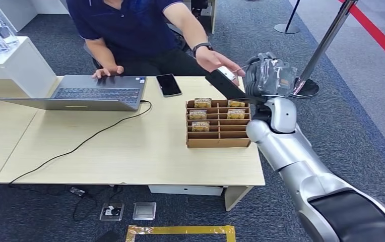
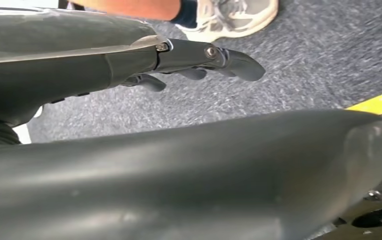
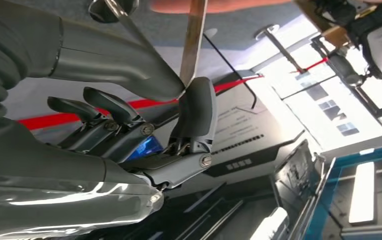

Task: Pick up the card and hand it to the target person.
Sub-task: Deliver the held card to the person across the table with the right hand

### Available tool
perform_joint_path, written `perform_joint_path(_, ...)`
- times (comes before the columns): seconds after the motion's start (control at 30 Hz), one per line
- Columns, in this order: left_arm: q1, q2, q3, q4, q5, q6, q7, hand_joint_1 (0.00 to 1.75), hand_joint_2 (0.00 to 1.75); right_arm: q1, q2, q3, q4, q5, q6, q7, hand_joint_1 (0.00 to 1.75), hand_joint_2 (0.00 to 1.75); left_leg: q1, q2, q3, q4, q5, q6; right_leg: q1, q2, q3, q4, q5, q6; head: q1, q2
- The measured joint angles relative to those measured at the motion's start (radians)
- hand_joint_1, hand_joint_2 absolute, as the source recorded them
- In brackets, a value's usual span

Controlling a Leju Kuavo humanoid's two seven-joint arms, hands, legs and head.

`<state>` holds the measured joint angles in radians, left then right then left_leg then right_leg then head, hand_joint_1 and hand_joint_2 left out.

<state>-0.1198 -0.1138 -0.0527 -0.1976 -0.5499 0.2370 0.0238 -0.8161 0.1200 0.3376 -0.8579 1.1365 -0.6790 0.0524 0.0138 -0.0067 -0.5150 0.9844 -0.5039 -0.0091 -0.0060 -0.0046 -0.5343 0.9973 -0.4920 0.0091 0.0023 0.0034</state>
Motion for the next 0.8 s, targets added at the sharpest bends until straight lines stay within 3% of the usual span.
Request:
perform_joint_path(0.13, -0.011, -0.002, -0.012, 0.000, -0.015, -0.007, 0.004, 0.00, 0.00, -0.047, 0.020, -0.014, 0.048, 0.093, -0.011, 0.017, 1.75, 1.75, 0.000, 0.000, 0.000, 0.000, 0.000, 0.000, 0.000, 0.000, 0.000, 0.000, 0.000, 0.000, 0.000, 0.000)
perform_joint_path(0.37, -0.021, -0.006, -0.018, 0.000, -0.019, -0.007, 0.005, 0.00, 0.00, -0.073, 0.063, -0.102, 0.101, 0.200, -0.011, -0.037, 1.75, 1.75, 0.000, 0.000, 0.000, 0.000, 0.000, 0.000, 0.000, 0.000, -0.001, 0.000, 0.001, 0.000, 0.000, 0.000)
perform_joint_path(0.4, -0.021, -0.006, -0.019, 0.000, -0.019, -0.007, 0.005, 0.00, 0.00, -0.073, 0.069, -0.114, 0.107, 0.207, -0.011, -0.043, 1.47, 1.75, 0.000, 0.000, -0.001, 0.000, 0.000, 0.000, 0.000, 0.000, -0.001, 0.000, 0.001, 0.000, 0.000, 0.000)
perform_joint_path(0.5, -0.022, -0.006, -0.019, 0.000, -0.019, -0.007, 0.005, 0.00, 0.00, -0.073, 0.084, -0.147, 0.128, 0.212, -0.011, -0.061, 0.25, 1.75, 0.000, 0.000, -0.002, 0.000, 0.000, 0.000, 0.000, 0.000, -0.002, 0.000, 0.001, 0.000, 0.000, 0.000)
perform_joint_path(0.53, -0.023, -0.006, -0.019, 0.000, -0.019, -0.007, 0.005, 0.00, 0.00, -0.073, 0.089, -0.156, 0.134, 0.212, -0.011, -0.067, 0.12, 1.75, 0.000, 0.000, -0.002, 0.000, 0.000, 0.000, 0.000, 0.000, -0.002, 0.001, 0.001, 0.000, 0.000, 0.000)
perform_joint_path(0.67, -0.025, -0.006, -0.018, 0.000, -0.019, -0.007, 0.005, 0.00, 0.00, -0.073, 0.103, -0.189, 0.149, 0.212, -0.011, -0.084, 0.00, 1.75, 0.000, 0.000, -0.003, 0.000, 0.000, 0.000, 0.000, 0.000, -0.003, 0.001, 0.001, 0.000, 0.000, 0.000)
perform_joint_path(0.8, -0.026, -0.006, -0.018, 0.000, -0.019, -0.007, 0.005, 0.00, 0.00, -0.074, 0.113, -0.212, 0.160, 0.212, -0.011, -0.090, 0.00, 1.75, 0.000, 0.000, -0.003, 0.000, 0.000, 0.000, 0.000, 0.000, -0.003, 0.001, 0.001, 0.000, 0.000, 0.000)
